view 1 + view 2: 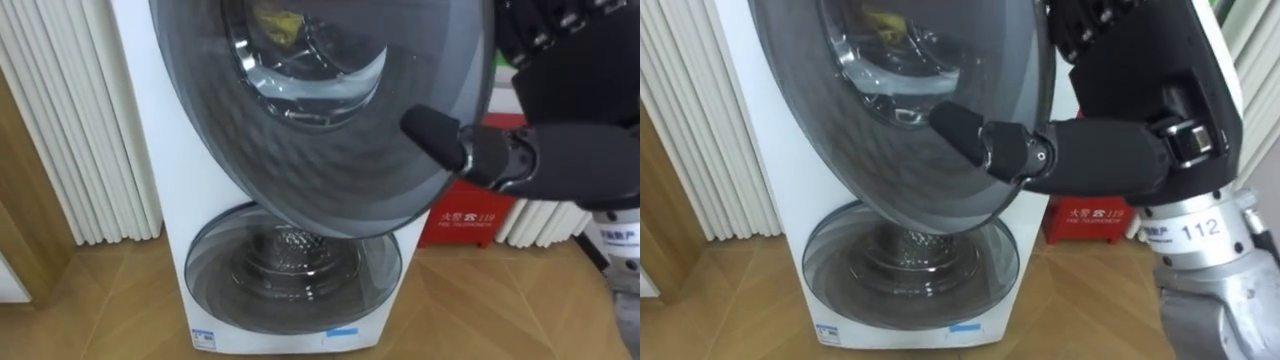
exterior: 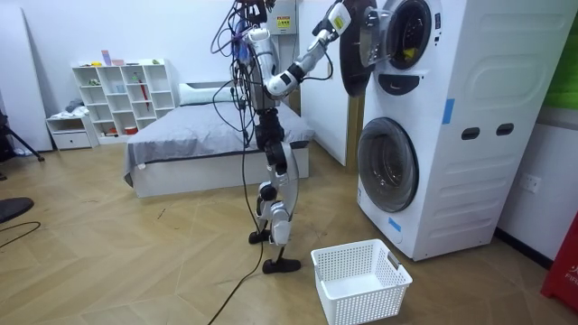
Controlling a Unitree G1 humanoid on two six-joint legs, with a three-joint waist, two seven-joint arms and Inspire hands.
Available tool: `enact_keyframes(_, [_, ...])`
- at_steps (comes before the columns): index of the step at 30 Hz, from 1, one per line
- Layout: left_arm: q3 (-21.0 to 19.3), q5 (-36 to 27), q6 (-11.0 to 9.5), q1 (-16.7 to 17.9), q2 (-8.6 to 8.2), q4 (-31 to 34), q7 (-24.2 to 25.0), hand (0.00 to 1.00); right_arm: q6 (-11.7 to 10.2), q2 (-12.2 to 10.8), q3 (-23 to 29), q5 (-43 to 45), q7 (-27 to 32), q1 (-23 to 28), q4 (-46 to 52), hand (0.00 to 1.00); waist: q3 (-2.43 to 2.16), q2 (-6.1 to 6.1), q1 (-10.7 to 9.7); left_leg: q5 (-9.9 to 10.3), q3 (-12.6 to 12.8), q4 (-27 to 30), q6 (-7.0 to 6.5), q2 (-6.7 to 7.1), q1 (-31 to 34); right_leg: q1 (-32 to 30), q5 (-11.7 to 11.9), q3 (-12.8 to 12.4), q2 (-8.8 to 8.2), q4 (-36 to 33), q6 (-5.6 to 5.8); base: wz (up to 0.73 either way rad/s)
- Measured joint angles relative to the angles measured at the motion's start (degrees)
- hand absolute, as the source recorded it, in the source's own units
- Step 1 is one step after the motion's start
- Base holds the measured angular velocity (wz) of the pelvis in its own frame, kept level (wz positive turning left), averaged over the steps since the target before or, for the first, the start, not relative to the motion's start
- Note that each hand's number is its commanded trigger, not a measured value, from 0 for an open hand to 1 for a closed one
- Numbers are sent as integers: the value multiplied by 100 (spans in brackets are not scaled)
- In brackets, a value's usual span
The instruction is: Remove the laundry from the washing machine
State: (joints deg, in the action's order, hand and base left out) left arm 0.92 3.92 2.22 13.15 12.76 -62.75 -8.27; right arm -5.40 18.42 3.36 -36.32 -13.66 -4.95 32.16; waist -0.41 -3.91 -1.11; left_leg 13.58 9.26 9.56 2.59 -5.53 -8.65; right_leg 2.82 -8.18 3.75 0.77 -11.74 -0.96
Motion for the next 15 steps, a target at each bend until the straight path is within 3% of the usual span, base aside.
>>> enact_keyframes(8, [5, 5, -2, 27, 0, -27, 8, 0, -146, -33, -42, -389, -342, 66, -68, 0, -3, -26, -3, -2, 11, 16, -1, 2, 0, 2, 2, -33, 3, 5, 3, 0])
enact_keyframes(15, [227, 5, -6, 30, 11, -13, 19, 0, -273, -192, -124, -480, -423, 121, -127, 0, -13, -78, 4, -2, 13, 15, -1, 2, 4, 3, 2, -32, 4, 10, 3, 0])
